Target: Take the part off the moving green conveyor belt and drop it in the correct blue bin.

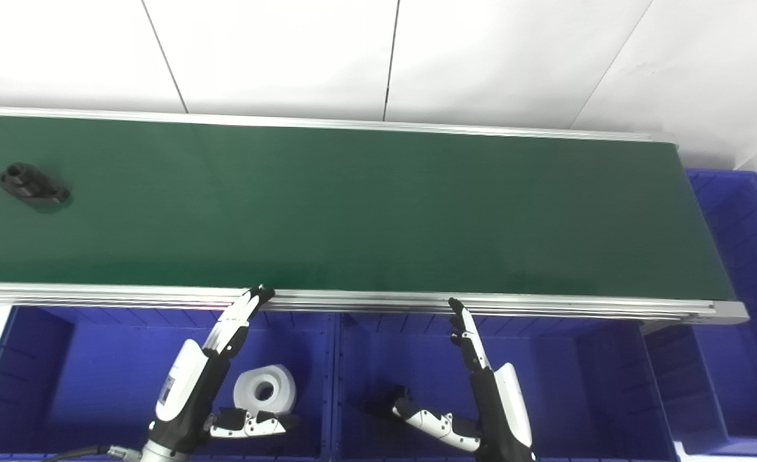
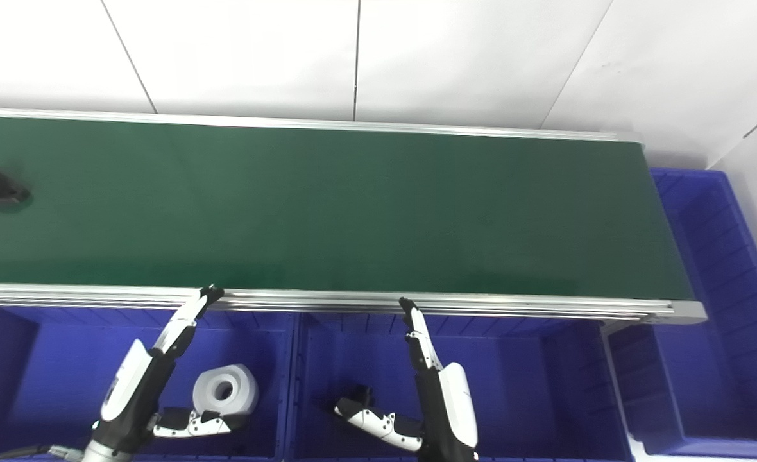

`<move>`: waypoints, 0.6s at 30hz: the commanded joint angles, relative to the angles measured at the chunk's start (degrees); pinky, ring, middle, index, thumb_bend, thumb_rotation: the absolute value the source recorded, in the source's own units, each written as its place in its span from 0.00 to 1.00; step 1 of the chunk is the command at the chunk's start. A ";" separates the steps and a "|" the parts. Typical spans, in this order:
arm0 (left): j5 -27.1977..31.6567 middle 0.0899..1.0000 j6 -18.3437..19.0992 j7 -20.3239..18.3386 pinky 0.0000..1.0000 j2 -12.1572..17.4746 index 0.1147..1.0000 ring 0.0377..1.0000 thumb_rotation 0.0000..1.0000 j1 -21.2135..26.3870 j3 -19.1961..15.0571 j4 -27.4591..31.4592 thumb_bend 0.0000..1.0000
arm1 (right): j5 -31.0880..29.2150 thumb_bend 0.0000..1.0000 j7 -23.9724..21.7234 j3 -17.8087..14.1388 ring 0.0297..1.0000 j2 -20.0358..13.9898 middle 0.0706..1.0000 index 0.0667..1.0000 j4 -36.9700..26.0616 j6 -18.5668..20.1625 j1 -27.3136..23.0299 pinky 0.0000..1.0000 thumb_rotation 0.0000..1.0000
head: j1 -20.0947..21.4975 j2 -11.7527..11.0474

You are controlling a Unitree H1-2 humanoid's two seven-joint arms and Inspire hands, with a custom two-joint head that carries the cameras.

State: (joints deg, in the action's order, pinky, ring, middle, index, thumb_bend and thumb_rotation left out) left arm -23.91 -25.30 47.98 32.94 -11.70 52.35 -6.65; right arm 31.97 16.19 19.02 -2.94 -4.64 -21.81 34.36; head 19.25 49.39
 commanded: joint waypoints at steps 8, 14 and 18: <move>7.09 1.00 -1.62 -0.80 1.00 0.70 0.94 1.00 0.32 0.48 1.41 4.58 0.69 | -0.18 0.76 -0.41 -0.07 0.93 -0.48 0.99 1.00 -2.25 -2.46 0.67 0.87 0.59 | -2.22 -0.15; 8.36 0.99 -1.62 -1.05 0.96 2.05 0.94 0.97 0.33 0.31 2.43 4.77 0.70 | 0.67 0.76 0.00 0.19 0.92 -0.34 0.97 0.99 -1.62 -2.84 0.67 0.86 0.60 | -2.48 -0.75; 8.07 0.98 -1.62 -0.15 0.96 2.39 0.94 0.97 0.35 0.43 3.19 3.85 0.71 | 0.82 0.76 0.64 0.29 0.91 -0.15 0.96 0.99 -0.68 -3.64 0.44 0.84 0.57 | -2.36 -1.31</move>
State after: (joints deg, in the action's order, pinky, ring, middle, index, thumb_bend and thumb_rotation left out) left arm -15.21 -25.38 46.41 34.28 -11.56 55.37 -3.11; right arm 32.53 15.78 19.04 -3.51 -4.56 -22.05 34.47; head 16.96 48.08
